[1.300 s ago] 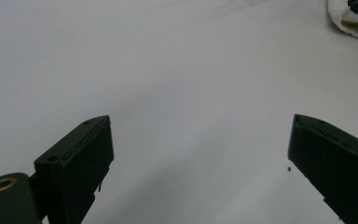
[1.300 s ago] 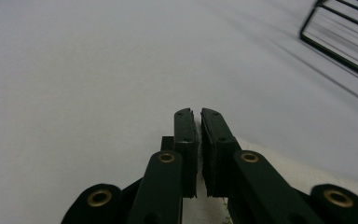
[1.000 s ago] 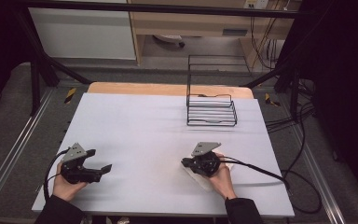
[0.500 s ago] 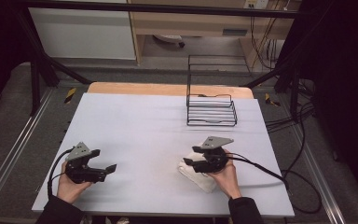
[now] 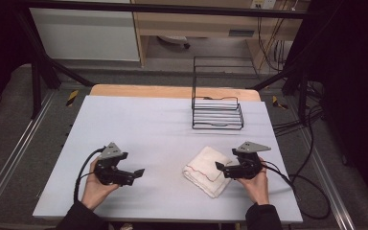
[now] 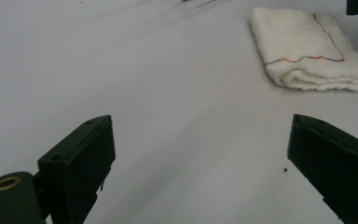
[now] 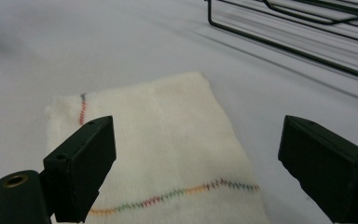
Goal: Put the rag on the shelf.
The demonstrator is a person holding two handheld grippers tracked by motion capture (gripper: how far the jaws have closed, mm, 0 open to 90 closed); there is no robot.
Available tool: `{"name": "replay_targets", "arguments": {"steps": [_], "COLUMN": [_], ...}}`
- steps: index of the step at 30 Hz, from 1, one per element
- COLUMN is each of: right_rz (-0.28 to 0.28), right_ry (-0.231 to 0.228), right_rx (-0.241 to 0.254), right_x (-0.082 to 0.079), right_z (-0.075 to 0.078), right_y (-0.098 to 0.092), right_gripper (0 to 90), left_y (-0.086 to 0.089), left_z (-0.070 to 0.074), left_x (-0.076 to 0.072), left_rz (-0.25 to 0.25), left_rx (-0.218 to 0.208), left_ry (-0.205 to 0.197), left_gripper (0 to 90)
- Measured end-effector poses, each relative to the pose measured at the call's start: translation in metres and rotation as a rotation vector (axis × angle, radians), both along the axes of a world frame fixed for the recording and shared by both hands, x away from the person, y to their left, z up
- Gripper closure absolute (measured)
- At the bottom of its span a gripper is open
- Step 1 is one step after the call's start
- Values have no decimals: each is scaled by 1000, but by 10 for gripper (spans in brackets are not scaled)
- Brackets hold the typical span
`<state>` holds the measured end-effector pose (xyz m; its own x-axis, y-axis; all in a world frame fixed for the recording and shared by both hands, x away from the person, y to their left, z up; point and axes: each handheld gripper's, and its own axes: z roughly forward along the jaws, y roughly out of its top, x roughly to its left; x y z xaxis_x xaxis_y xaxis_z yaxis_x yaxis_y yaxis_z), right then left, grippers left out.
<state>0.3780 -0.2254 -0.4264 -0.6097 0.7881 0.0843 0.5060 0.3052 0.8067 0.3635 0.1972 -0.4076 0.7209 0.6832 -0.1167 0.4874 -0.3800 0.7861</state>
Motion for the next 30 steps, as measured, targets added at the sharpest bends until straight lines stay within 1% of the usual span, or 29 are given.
{"name": "replay_targets", "arguments": {"steps": [2,4,6,7,8,10,11,12,13,14,15,16,19,20,21,22,23,25,28,30], "right_rz": [-13,-33,-50,-57,-66,-89,-102,-112,-112,-121,-132,-132,-147,-150,-148,-148,-148,-150,-140,-142], "right_ry": [17,18,26,34,40,50,54,57,57,61,68,68,83,88,93,102,102,114,140,155], "right_rx": [-6,-20,-14,-3,8,1,-16,-16,-16,-13,-21,-21,-21,-20,-33,-37,-37,-27,-14,-4], "right_x": [-2,-4,-5,-5,-6,-6,-6,-6,-6,-7,-7,-7,-5,-5,-5,-3,-3,-1,0,0], "right_z": [-3,-6,-7,-8,-9,-11,-12,-13,-13,-14,-16,-16,-19,-20,-20,-22,-22,-24,-25,-25], "right_y": [-4,-8,-14,-16,-18,-22,-25,-26,-26,-27,-30,-30,-31,-31,-30,-29,-29,-27,-25,-25], "right_gripper": [120,131,176,208,235,267,305,323,323,343,380,380,431,452,470,506,506,545,610,639], "left_y": [-15,-29,-43,-49,-55,-66,-72,-77,-83,-89,-94,-98,-111,-115,-119,-123,-126,-131,-136,-137], "left_z": [-1,-2,-4,-5,-6,-7,-7,-7,-7,-8,-9,-10,-15,-18,-20,-23,-25,-29,-33,-34], "left_x": [3,6,9,10,12,17,19,20,22,23,24,26,31,32,33,34,35,35,35,35], "left_rz": [-19,-35,-44,-50,-56,-64,-69,-68,-75,-80,-82,-86,-83,-88,-93,-92,-95,-102,-105,-107], "left_rx": [-1,4,10,14,10,-5,-8,-8,3,15,24,24,22,33,43,54,63,60,66,57], "left_ry": [9,22,40,46,56,81,85,91,91,90,89,91,109,118,126,128,136,157,176,201], "left_gripper": [102,125,164,182,200,246,278,294,294,304,320,320,361,374,388,414,414,460,546,601]}}
